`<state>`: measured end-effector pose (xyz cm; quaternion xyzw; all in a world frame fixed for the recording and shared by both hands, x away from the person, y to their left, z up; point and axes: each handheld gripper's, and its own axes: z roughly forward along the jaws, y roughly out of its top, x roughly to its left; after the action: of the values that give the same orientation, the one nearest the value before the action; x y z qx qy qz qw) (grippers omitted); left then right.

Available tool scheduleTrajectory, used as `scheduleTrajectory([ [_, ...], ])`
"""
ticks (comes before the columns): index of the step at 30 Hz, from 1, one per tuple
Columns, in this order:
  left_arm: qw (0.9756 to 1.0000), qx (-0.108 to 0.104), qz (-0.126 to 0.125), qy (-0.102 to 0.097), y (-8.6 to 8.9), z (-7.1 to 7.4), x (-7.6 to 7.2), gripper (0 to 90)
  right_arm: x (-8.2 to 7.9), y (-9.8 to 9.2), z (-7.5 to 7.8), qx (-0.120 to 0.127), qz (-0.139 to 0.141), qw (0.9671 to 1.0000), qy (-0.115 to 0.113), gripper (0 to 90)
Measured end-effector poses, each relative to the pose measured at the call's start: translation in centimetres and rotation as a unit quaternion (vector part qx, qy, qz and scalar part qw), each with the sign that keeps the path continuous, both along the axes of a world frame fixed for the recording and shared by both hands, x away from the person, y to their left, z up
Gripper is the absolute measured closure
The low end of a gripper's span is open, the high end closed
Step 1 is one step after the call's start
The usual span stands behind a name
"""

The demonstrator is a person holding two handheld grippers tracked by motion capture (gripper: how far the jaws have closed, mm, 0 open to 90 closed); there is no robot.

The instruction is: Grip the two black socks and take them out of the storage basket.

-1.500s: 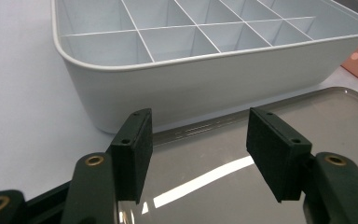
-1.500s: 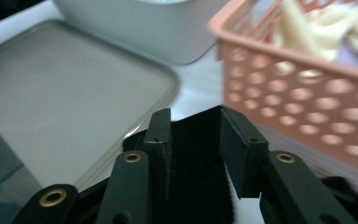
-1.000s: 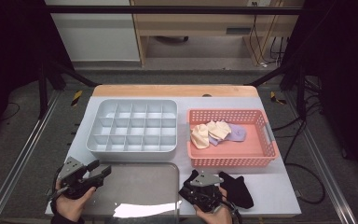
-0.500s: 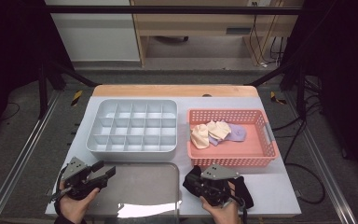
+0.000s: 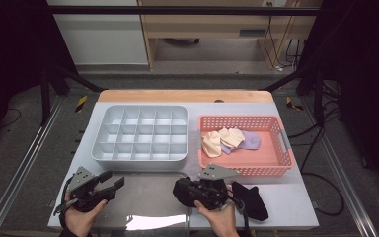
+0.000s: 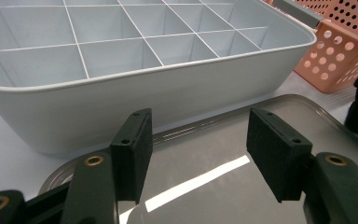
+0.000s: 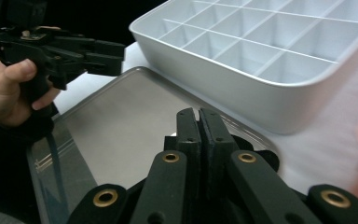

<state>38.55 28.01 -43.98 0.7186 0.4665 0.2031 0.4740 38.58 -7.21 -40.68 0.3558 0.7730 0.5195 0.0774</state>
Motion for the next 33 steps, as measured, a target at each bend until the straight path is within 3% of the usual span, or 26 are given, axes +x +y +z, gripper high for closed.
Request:
scheduleTrajectory([
  [4,1.0000,0.000,0.001,-0.002,0.1,0.1,-0.1,39.7,0.7,2.1,-0.7,-0.005,0.012,0.9998,0.012,87.4],
  [10,1.0000,-0.002,0.001,-0.002,0.2,0.1,-0.1,39.4,1.5,4.2,-2.9,-0.044,0.017,0.9982,0.037,84.6],
  [14,1.0000,-0.004,-0.005,0.000,0.1,0.3,-0.3,38.3,1.7,4.5,-3.7,-0.069,0.017,0.9965,0.044,78.5],
  [18,0.9999,-0.006,-0.013,0.004,-0.2,0.4,-0.5,37.8,1.8,3.4,-2.8,-0.042,0.010,0.9984,0.038,71.7],
  [22,0.9996,-0.010,-0.025,0.008,-0.6,0.5,-0.8,37.9,2.0,1.9,-2.0,-0.035,-0.013,0.9989,0.027,69.5],
  [27,0.9988,-0.013,-0.041,0.024,-1.2,0.6,-1.1,38.0,2.3,-0.2,-1.8,-0.046,-0.044,0.9979,0.013,68.7],
  [33,0.9972,-0.006,-0.064,0.038,-2.3,0.5,-1.4,39.0,2.5,-1.5,-3.2,-0.074,-0.057,0.9954,0.021,68.0],
])
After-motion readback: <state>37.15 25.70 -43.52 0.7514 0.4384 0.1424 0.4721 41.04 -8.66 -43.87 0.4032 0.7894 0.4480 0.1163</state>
